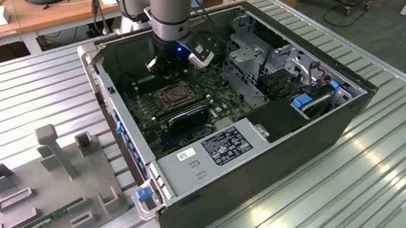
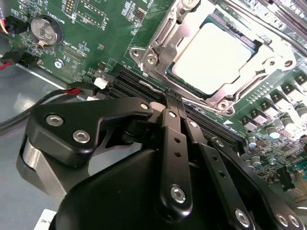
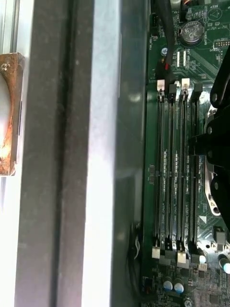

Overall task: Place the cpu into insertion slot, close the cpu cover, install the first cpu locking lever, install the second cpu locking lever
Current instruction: 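Install the first cpu locking lever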

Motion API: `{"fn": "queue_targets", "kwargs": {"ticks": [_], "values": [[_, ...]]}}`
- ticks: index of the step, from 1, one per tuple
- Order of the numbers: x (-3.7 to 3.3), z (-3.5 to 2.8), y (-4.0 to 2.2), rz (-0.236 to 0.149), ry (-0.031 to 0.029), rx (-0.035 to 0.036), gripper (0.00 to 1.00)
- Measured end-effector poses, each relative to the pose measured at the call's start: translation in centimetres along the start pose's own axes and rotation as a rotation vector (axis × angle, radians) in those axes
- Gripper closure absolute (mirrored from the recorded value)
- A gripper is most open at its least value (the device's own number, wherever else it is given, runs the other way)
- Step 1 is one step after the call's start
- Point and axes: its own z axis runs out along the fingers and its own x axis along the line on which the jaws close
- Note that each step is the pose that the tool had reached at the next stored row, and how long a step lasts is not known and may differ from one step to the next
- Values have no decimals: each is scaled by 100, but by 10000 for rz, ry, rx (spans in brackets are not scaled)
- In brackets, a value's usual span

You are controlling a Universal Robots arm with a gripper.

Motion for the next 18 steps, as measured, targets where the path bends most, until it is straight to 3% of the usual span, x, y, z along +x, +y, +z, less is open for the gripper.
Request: {"fn": "queue_targets", "kwargs": {"ticks": [18], "values": [[-47, 17, 45, -1, 0, -1, 89]]}}
